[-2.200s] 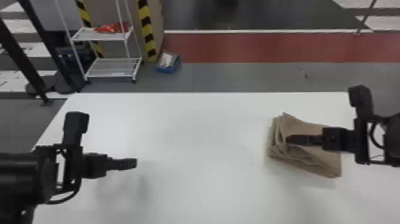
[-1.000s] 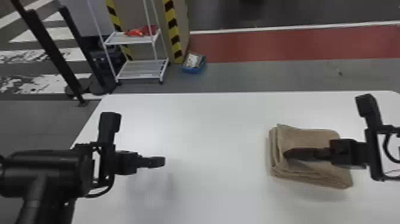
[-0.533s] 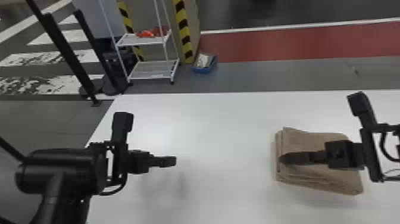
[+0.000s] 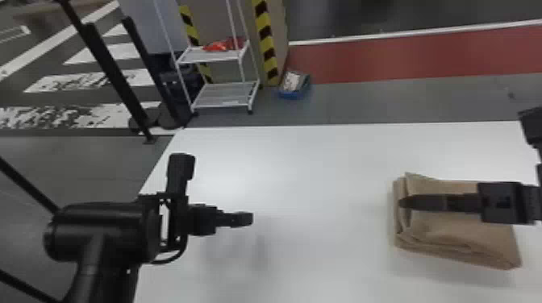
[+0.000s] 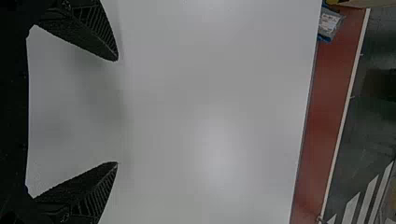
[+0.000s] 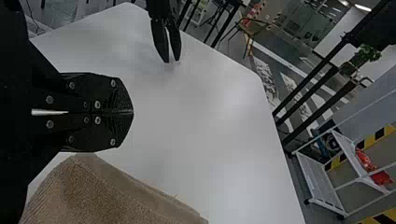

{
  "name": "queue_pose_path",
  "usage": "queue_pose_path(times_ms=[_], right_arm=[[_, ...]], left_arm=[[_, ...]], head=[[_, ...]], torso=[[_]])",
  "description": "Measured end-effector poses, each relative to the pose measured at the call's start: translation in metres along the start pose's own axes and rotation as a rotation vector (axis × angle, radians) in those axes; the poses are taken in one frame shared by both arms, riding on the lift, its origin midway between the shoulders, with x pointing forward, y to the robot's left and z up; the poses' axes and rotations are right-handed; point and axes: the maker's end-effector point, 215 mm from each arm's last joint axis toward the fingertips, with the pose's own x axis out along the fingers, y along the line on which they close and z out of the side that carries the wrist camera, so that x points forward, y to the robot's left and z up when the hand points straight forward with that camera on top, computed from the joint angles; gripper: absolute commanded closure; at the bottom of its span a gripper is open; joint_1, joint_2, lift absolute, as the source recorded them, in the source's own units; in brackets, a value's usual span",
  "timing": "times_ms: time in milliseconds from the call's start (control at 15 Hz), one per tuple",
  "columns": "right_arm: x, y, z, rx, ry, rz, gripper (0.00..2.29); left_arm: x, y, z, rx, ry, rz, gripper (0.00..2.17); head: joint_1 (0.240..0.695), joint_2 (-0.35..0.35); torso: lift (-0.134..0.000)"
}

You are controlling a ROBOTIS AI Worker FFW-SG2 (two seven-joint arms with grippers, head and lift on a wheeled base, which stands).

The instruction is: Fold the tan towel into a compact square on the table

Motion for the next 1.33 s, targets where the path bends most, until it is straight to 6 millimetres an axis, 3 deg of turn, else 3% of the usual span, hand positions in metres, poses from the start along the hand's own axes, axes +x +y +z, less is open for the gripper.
queue_pose_path(times_ms=[400,667,933,1333], right_arm=[[-0.070,-0.030,-0.046,0.045,-0.029,-0.027,2.24],[-0.097,-0.051,-0.065,0.074,-0.021,-0.077,2.24],[-0.105,-0.079,-0.066,0.100,0.000,-0.148,2.24],[-0.084,-0.106,-0.055,0.102,0.077,-0.225,2.24]], left_arm=[[0.001,-0.003,0.003,0.006,-0.002,-0.003,0.09],[0.003,-0.004,0.003,0.009,0.000,-0.004,0.09],[0.004,-0.005,0.002,0.009,0.002,-0.006,0.09],[0.004,-0.004,0.001,0.007,0.004,-0.006,0.09]], head=[[0.695,0.170],[0.695,0.121],[0.695,0.093],[0.695,0.089]], torso=[[-0.124],[-0.124],[-0.124],[-0.124]])
